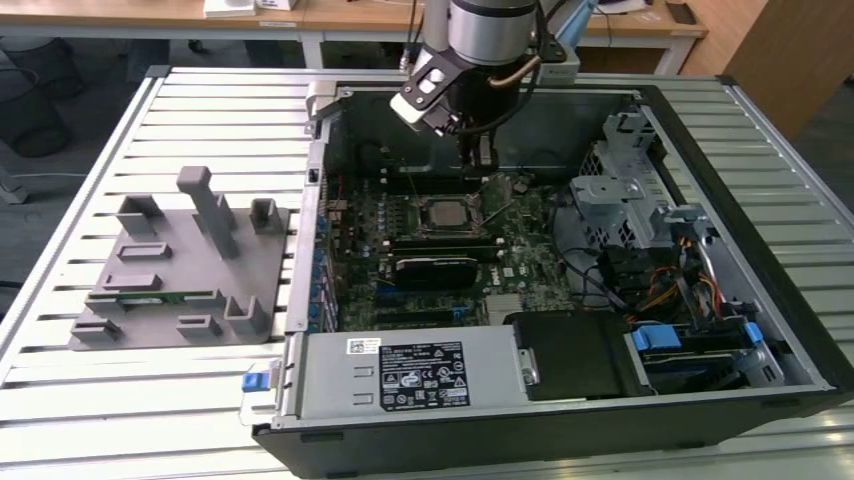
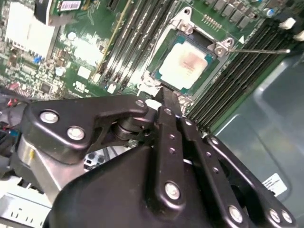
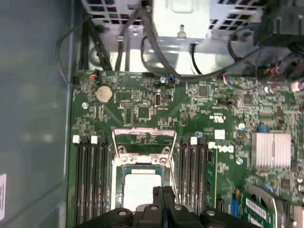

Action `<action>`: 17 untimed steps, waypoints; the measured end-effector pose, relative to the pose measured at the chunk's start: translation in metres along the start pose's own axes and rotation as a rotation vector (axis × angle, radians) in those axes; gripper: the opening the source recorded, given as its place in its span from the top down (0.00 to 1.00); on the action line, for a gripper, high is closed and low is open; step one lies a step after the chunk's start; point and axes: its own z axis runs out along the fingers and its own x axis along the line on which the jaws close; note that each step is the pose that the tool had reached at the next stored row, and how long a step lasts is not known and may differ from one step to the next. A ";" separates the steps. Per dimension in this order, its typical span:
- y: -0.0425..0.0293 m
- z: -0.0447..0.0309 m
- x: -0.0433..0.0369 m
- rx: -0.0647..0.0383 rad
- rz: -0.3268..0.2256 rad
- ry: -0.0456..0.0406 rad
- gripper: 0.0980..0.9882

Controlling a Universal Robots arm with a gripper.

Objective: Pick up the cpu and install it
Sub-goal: 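Close the cpu cover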

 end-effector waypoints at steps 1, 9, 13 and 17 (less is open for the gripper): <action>0.0001 0.0012 0.0001 -0.004 -0.042 0.0010 0.99; 0.0184 0.0026 0.0020 -0.004 -0.048 0.0007 0.99; 0.0269 0.0033 0.0026 -0.004 -0.049 0.0009 0.99; 0.0316 0.0038 0.0042 -0.004 -0.049 0.0008 0.99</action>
